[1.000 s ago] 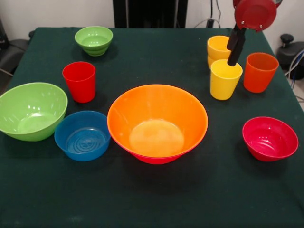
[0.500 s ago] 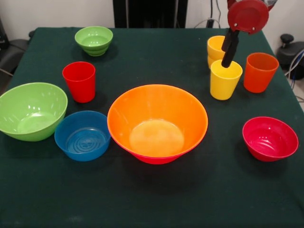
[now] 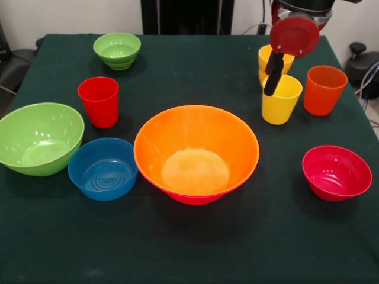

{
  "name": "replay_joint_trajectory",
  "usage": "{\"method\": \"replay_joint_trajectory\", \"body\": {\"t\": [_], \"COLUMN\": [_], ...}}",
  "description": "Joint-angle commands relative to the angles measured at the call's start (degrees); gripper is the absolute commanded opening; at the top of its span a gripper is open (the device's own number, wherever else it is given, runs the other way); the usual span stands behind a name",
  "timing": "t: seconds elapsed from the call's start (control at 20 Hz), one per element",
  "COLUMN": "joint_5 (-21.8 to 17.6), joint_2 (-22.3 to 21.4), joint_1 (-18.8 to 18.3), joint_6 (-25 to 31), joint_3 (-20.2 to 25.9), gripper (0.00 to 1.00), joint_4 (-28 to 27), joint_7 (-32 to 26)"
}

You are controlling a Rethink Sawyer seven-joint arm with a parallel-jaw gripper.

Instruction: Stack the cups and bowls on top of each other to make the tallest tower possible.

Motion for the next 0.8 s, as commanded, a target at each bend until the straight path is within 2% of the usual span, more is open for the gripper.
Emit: {"method": "replay_joint_trajectory", "body": {"t": [0.05, 0.4, 0.8], "joint_5": [-1.98, -1.21, -0.32], "joint_2": [4.8, 5.78, 4.6], "joint_1": [-1.34, -1.07, 0.06], "joint_6": [1.13, 1.28, 3.51], "joint_3": [6.17, 6.15, 6.0], "gripper": [1.0, 1.0, 1.0], "joint_4": [-2.92, -4.14, -4.16], "joint_7": [1.42, 2.75, 4.04]}}
